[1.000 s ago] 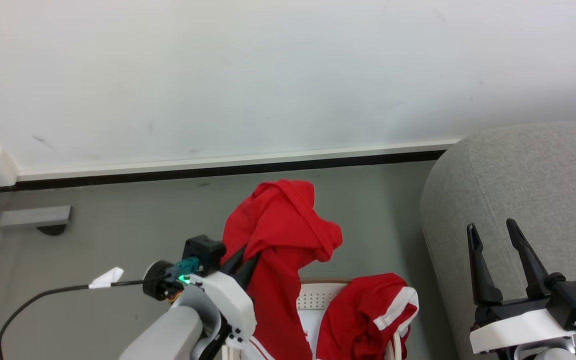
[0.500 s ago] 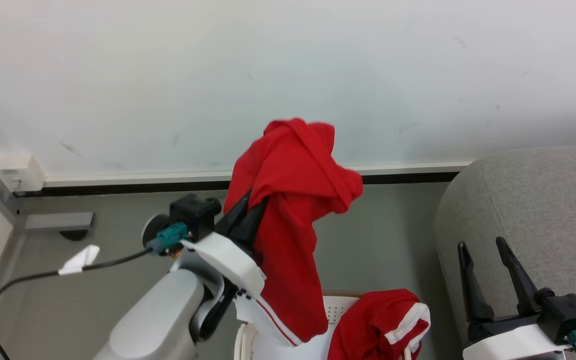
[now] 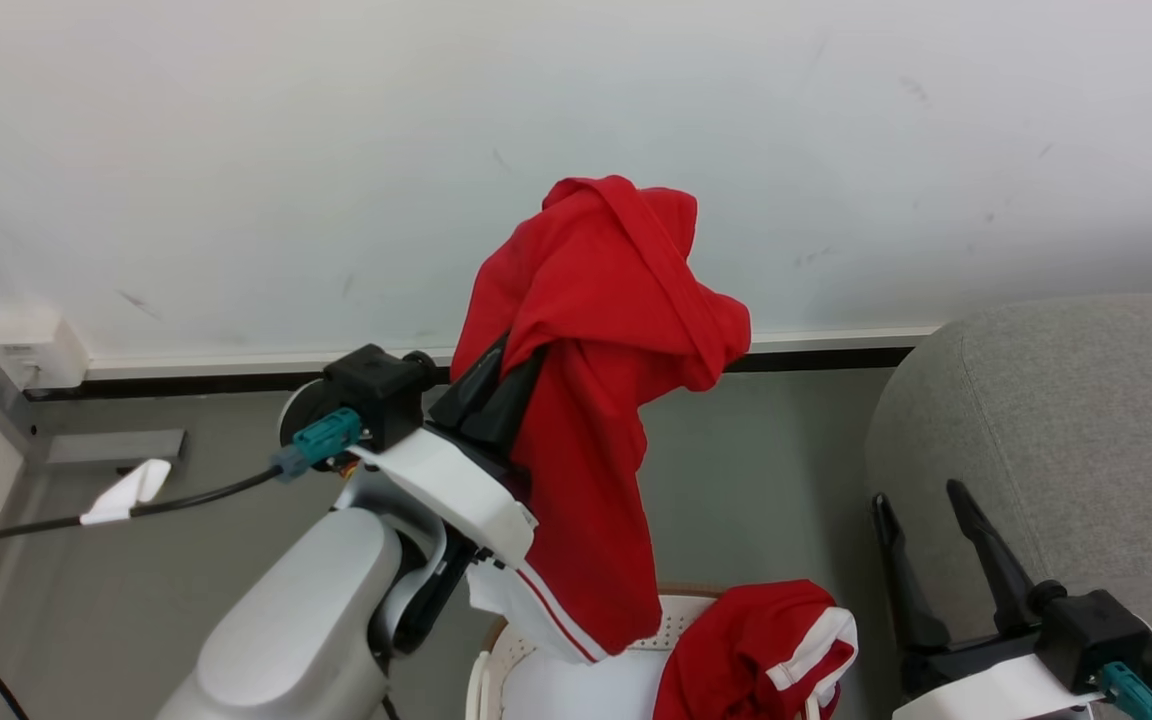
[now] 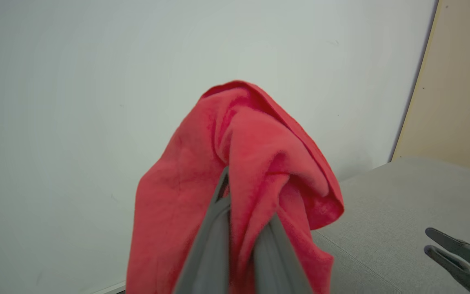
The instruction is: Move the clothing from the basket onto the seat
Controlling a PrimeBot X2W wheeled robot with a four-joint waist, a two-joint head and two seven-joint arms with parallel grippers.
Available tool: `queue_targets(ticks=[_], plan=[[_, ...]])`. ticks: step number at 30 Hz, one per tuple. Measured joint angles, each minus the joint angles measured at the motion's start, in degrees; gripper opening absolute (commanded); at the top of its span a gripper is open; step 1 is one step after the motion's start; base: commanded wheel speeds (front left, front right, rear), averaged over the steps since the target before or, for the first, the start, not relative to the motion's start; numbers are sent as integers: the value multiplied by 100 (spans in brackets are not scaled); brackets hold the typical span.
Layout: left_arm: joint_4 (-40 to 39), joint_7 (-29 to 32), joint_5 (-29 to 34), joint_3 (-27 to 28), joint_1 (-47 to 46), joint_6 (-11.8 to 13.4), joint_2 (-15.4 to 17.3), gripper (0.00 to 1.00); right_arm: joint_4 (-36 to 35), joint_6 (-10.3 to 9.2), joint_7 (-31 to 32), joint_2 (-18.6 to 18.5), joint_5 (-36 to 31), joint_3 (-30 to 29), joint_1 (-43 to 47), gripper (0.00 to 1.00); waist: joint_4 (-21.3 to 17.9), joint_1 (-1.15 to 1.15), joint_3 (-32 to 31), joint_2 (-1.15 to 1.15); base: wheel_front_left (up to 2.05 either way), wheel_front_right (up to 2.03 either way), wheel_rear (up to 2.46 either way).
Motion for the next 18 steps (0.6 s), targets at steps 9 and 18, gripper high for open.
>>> queue_targets(ticks=[9, 18], plan=[[-67, 34, -20, -79, 38, 16, -11, 0, 98, 0, 0, -115, 337, 864, -53, 100, 47, 0, -42, 0, 0, 0, 0], [-8, 5, -20, -337, 78, -67, -242, 0, 281, 0, -1, -443, 959, 2304, -452, 100, 299, 0, -115, 0, 0, 0, 0]])
